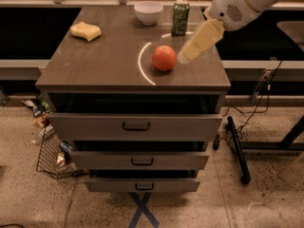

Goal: Move sponge near apple

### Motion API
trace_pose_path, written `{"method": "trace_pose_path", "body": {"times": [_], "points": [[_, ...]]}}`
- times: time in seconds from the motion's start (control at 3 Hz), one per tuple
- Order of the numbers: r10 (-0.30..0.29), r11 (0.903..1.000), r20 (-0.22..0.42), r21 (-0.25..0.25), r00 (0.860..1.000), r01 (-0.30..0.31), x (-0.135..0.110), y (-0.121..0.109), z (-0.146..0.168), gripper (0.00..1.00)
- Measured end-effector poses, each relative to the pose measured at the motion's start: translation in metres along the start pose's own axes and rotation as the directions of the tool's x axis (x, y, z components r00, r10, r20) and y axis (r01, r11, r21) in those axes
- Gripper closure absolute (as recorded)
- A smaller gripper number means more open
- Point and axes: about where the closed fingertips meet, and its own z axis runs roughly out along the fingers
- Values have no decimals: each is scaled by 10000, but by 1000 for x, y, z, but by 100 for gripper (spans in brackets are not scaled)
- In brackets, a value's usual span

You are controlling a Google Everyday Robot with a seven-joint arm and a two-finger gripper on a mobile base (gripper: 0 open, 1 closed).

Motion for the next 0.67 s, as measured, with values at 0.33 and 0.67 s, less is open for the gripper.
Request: {"method": "trace_pose_path", "body": {"times": [0.33, 0.67], "points": [[967, 9952, 884, -241, 9914, -949, -40, -27, 42, 0], [1361, 9903, 963, -407, 9860, -1327, -76, -40, 83, 0]]}}
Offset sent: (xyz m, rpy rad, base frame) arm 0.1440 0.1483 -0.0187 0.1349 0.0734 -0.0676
